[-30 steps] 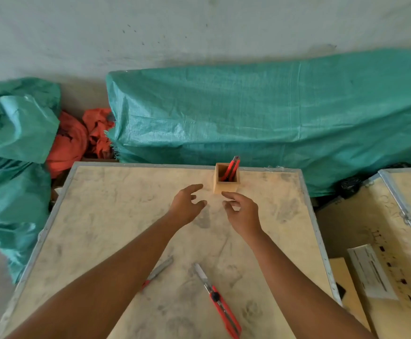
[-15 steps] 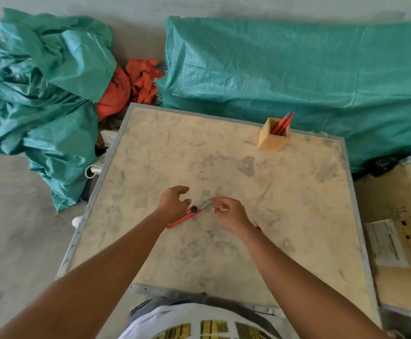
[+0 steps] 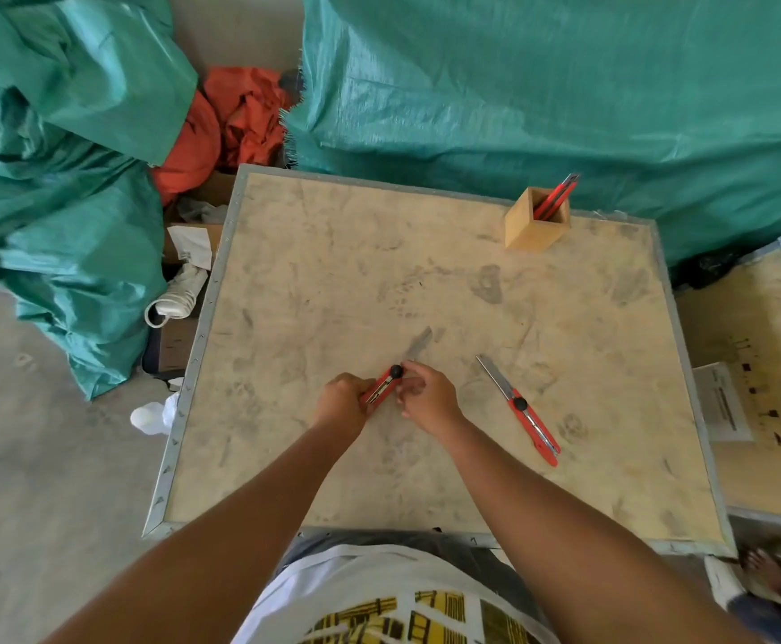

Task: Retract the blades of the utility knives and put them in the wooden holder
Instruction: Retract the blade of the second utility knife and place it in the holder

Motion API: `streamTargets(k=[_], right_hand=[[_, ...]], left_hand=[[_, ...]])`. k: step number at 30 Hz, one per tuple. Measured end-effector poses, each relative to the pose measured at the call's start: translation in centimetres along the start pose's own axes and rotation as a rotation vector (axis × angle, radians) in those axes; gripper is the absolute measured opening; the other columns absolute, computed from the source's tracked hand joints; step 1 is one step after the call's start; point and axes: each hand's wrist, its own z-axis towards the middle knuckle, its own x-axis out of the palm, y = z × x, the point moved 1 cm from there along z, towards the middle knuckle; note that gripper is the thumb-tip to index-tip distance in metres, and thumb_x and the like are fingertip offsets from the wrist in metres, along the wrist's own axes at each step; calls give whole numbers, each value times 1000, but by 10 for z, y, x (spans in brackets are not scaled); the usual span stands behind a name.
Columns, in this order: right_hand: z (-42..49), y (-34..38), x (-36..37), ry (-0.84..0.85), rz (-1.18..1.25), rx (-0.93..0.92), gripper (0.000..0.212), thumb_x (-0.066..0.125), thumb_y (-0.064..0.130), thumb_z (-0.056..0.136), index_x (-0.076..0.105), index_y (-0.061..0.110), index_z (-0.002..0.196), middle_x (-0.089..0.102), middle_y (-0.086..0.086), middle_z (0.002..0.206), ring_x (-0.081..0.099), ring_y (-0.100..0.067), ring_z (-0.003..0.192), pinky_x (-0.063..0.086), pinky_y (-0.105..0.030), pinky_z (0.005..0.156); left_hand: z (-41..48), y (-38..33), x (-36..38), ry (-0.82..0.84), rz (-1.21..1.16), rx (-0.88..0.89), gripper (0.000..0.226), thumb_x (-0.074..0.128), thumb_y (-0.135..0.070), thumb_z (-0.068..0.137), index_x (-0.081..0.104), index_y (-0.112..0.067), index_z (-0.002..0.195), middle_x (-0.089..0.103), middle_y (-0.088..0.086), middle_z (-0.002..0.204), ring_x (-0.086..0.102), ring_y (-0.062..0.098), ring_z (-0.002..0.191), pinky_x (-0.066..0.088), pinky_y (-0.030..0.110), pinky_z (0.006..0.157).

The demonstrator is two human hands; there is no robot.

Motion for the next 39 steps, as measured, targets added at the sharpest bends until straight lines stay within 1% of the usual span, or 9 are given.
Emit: streamTargets(k=[3,6,11,15,18,26,31,36,39], right_hand=[[0,5,3,19,132,94,46,64,-4,90,63,17,131,73,-10,113,72,-27,105,64,-39,78],[2,6,4,2,245,154,29,66,1,92,66,17,117,72,-14,114,73,-29,104,64,-36,73],[2,11,2,8,352,164,20,65,0,95,65,15,107,73,-14,105,74,-27,92,63,-32,68],[-3,15,-15,2,376,106,18,69,7,94,67,10,112,75,-15,104,76,-24,86,64,-35,69],[-7,23,-37,-1,379,24,20,69,9,94,69,14,113,76,-9,102,76,-22,89,64,-32,69],[-21,63,-129,-54,357,-239,24,70,5,93,73,13,114,78,-9,104,76,-19,90,63,-27,69],[-41,77,-191,-16,307,-420,26,73,6,91,75,14,116,79,-4,100,76,-10,84,63,-26,70],[-53,69,-238,75,188,-527,28,76,5,88,76,10,115,78,-1,102,76,-16,91,63,-25,75],[-58,59,-257,99,64,-585,27,76,7,88,77,10,115,78,-3,109,75,-13,93,61,-20,74]], left_hand=[[-1,1,-2,17,-78,11,24,64,-9,83,78,-20,99,70,12,82,68,27,77,52,33,65],[-4,-1,-7,39,-186,-5,30,63,-3,83,78,-18,104,68,4,77,60,13,72,47,18,57],[-6,-3,-11,113,-281,-58,47,62,0,79,74,-27,116,78,4,84,72,17,75,56,19,60],[-11,-12,-13,167,-371,-55,51,69,0,77,72,-29,118,78,-5,97,72,12,84,49,7,60],[-15,-32,-17,155,-454,-3,50,70,1,79,71,-27,120,77,-7,103,71,15,89,55,16,72],[-25,-114,-27,174,-532,158,61,62,7,87,58,-33,133,72,-3,99,62,14,73,58,25,73],[-46,-169,-20,87,-606,241,64,63,8,85,61,-45,122,74,-12,88,63,8,71,62,31,79],[-57,-207,-3,66,-681,230,59,62,13,86,62,-26,130,74,5,102,70,20,84,62,36,78],[-66,-224,8,7,-744,217,52,63,14,85,65,-21,124,77,1,96,70,19,80,61,31,74]])
